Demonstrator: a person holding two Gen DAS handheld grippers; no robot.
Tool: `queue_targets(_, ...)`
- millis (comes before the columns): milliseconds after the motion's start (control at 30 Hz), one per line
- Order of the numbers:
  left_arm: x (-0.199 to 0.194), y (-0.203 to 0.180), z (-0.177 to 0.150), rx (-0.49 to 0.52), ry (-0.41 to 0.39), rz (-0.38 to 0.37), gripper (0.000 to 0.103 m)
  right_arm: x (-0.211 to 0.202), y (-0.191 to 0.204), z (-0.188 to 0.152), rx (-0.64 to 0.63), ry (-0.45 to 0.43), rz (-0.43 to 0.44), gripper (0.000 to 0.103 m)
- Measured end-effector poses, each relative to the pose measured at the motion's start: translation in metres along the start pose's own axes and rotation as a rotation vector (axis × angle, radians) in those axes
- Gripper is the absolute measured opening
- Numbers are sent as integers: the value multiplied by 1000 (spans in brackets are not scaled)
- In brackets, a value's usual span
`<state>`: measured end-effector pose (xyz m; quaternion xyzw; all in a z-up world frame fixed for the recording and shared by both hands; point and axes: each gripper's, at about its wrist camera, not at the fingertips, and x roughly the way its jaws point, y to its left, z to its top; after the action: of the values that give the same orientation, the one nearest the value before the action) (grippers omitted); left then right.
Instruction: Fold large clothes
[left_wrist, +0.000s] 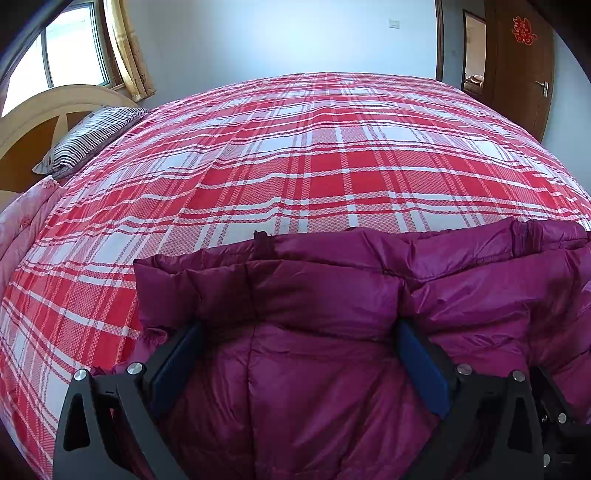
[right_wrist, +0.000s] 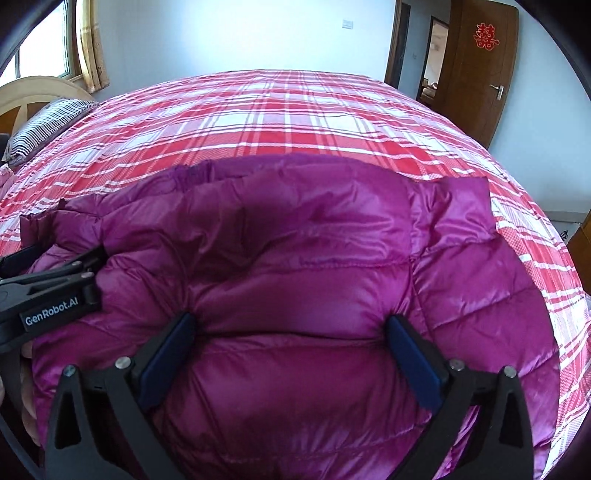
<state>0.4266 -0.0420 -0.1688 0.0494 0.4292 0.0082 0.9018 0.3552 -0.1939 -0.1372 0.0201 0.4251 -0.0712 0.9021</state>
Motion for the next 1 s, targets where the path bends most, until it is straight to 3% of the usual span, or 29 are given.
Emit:
queue_targets(333,-1,1,0,-4,1,-8,102,-1,-3,4,7,15,21,103)
queue_targets(433,-13,13,-1,-42,26,-67,102,-16,-14,6,-4,-6,93,98)
queue_targets(500,-36,24,-8,-71,16,-134,102,-33,-31,9,10,-71,78,97)
queue_targets(600,-85,45,-29,-80,-89,-211,102,-43,-70,9,68,-115,47,98)
queue_targets(700,-109,67,-58,-63,-141,-164,102,-24,-95,5,78,-55,26,98)
queue_targets(833,-103,106,-93,-123,-96,-112,102,-4,-96,1,63,-18,24,101)
queue_targets(900,-97,120,-102,-164,-63,-160,102,-3,-94,2,57,-9,19,101)
queue_targets(1000,-86,138,-119,-271,-8,-341,102,-14,-101,1,79,-15,34,96)
